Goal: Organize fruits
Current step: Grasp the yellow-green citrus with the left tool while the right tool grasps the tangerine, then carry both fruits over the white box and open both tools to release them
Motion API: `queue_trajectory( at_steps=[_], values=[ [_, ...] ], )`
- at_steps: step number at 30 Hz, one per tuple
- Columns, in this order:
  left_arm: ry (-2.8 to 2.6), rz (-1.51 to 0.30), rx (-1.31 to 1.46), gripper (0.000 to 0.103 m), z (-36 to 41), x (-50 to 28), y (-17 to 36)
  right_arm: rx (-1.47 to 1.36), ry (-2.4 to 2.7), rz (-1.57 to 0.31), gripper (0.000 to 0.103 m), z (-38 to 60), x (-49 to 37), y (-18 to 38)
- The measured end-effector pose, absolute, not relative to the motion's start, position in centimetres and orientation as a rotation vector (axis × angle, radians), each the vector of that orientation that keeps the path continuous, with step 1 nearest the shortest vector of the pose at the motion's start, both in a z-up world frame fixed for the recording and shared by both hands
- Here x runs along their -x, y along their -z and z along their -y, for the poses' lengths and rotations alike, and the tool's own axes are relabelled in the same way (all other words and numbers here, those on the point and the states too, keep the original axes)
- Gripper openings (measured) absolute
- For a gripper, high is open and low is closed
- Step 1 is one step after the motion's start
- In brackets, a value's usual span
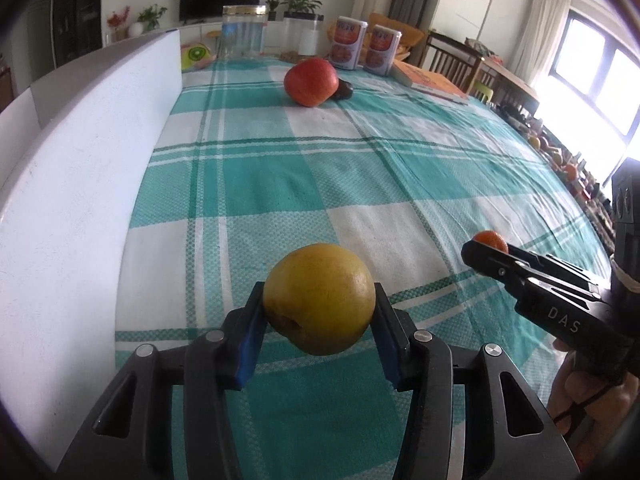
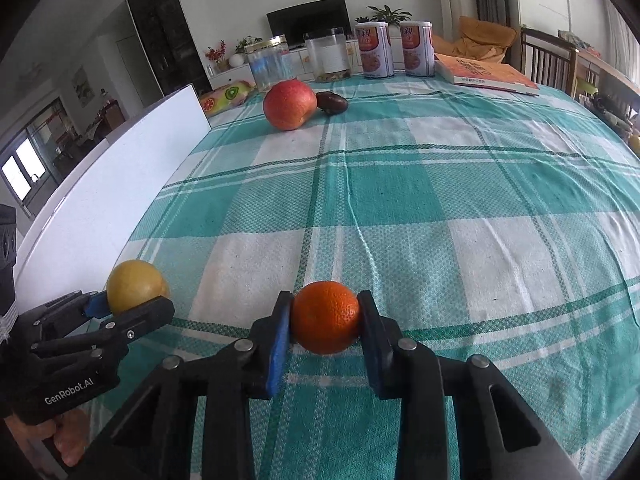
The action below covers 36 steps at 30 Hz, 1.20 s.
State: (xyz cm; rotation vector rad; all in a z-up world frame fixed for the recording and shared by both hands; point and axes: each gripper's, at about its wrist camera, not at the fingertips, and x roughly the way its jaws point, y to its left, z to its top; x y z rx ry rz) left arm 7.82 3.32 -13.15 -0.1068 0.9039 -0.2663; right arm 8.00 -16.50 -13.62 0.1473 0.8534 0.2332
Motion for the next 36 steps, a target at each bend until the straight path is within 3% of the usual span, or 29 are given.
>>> queue_trajectory(
  at_steps=[7,13,19,24,26,27,28,33,36],
  values=[
    [0.42,-0.849,0.283,0.05,-6.2,-3.7,6.2,-0.221,-0.39,-0.844,0.032,13.5,-6.9,9.5],
    [0.275,-0.743,0.398,0.05,-15.4,-3.2,1.2,-0.161,-0.681,-0.792,0.033,3.1,-6.7,2.6],
    [-0.037,-0.813,0.342,0.051,-24.0,-4.3,3.6,0.061,-0.903,-0.849,0.033,-7.4,-4.5,2.3],
    [-0.15,-0.946,0.319,0.052,-25.7,-5.6,7.1,0.224,-0.922,-0.913,0.035,-11.3,-3.3,5.0],
    [-0.168,-0.938,0.329,0.062,-25.5,-5.6,7.1,0.232,-0.918,-0.909,0.052,-10.9,-3.1,5.1],
    [-0.174,-0.917,0.333,0.075,-25.6,-5.3,6.7,0.201,-0.925,-0.898,0.057,-10.1,-3.2,4.7],
    [-0.186,-0.891,0.336,0.079,-25.6,-5.0,6.2,0.157,-0.926,-0.882,0.062,-9.2,-3.5,4.2],
    [-0.182,-0.819,0.336,0.079,-24.4,-5.3,4.3,0.024,-0.818,-0.786,0.07,-2.9,-5.5,1.3],
    [-0.12,-0.787,0.312,0.079,-21.9,-5.1,3.1,-0.056,-0.678,-0.749,0.085,2.0,-7.5,1.9]
  ],
)
